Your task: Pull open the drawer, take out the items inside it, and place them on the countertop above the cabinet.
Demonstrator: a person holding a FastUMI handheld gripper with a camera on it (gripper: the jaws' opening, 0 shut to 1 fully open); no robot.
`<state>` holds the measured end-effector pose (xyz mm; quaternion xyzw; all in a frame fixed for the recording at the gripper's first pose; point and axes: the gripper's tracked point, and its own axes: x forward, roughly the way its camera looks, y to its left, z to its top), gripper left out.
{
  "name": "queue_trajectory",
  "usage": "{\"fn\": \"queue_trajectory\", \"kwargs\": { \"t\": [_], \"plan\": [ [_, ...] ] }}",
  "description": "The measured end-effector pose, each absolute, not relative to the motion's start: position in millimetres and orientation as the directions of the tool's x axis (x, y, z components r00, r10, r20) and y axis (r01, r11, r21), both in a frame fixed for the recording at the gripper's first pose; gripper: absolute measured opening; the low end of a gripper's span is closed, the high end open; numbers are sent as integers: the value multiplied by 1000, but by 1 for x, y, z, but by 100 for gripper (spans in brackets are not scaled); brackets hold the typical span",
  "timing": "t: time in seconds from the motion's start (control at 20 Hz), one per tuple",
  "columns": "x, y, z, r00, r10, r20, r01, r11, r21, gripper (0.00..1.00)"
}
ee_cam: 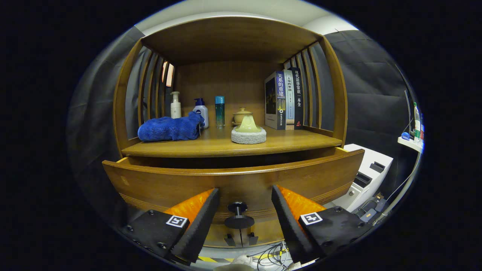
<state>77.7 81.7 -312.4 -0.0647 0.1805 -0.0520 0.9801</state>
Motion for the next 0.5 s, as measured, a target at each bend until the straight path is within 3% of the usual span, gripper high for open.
{"fn": "queue_trajectory", "kwargs": {
  "t": [0.5],
  "plan": [
    [119,81,-318,926,-137,-353,77,981,-178,93]
  ]
}}
